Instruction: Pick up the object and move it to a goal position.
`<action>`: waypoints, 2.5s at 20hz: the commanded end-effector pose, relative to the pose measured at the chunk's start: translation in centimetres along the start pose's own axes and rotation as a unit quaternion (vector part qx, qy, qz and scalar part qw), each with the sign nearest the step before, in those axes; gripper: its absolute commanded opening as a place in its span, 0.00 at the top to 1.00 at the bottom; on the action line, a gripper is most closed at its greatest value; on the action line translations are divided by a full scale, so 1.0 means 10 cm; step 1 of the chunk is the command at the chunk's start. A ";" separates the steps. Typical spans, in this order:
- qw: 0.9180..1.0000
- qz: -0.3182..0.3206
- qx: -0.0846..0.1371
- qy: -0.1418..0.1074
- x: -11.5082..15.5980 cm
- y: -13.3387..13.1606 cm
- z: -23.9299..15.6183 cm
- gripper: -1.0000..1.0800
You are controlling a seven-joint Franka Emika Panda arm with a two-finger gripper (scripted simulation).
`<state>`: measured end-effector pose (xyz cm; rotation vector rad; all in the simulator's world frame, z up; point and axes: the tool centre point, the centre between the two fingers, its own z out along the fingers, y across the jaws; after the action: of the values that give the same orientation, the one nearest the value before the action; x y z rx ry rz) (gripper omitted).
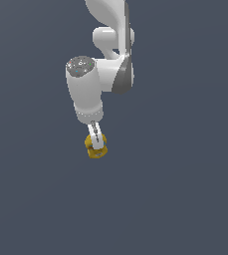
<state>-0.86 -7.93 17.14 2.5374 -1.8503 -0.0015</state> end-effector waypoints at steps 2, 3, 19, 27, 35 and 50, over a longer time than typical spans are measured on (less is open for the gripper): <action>1.000 0.000 0.001 0.000 0.00 -0.01 0.01 1.00; 1.000 0.000 0.001 0.000 0.00 -0.01 0.01 1.00; 1.000 -0.005 0.007 0.014 -0.10 -0.08 -0.23 1.00; 0.998 -0.020 0.027 0.058 -0.45 -0.28 -0.94 1.00; 0.990 -0.043 0.057 0.124 -1.10 -0.51 -1.97 1.00; 0.962 -0.085 0.105 0.236 -2.61 -0.72 -3.54 1.00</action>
<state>-1.57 17.80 50.80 2.5178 -1.5225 0.7259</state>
